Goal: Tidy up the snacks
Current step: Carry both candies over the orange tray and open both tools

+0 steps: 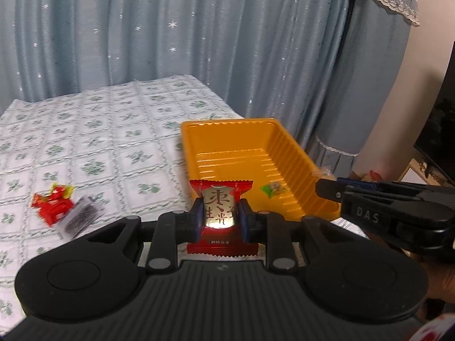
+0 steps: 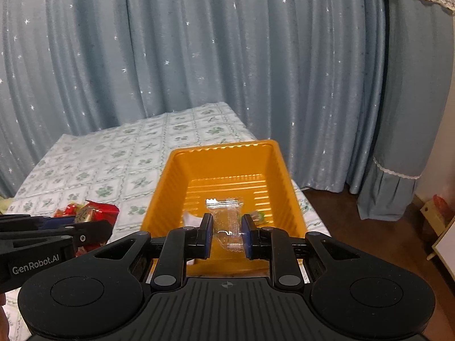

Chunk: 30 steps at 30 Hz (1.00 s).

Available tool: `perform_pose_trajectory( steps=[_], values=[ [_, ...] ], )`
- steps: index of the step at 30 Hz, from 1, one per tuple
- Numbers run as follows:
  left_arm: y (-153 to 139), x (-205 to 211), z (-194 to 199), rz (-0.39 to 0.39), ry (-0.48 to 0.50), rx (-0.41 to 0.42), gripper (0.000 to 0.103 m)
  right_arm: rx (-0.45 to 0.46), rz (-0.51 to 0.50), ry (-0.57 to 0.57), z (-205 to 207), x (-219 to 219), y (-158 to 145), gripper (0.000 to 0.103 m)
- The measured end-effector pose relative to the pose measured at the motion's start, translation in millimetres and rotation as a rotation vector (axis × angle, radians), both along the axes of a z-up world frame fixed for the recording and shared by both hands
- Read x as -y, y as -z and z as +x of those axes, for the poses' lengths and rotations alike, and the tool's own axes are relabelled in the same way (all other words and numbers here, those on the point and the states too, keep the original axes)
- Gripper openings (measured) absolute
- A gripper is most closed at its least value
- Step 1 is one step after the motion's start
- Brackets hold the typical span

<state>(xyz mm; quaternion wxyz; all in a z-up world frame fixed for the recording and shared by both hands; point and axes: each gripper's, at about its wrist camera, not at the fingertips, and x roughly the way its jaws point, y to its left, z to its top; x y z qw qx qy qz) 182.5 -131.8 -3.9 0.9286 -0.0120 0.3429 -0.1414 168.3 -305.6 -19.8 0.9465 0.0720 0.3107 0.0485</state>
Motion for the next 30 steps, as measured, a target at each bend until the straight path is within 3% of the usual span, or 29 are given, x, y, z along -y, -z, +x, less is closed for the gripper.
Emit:
perform_pose_trajectory(
  steps=[24,26,30],
  values=[
    [35,38,66,-0.037,0.079,-0.032,0.024,-0.048,-0.009,0.051,45,38,26,0.022],
    [36,38,68,-0.059,0.075,-0.029,0.039,-0.052,-0.003,0.053,47,39,28,0.022],
    [35,33,67,-0.053,0.066,-0.019,0.039,-0.056,0.000,0.050,48,39,28,0.022]
  ],
)
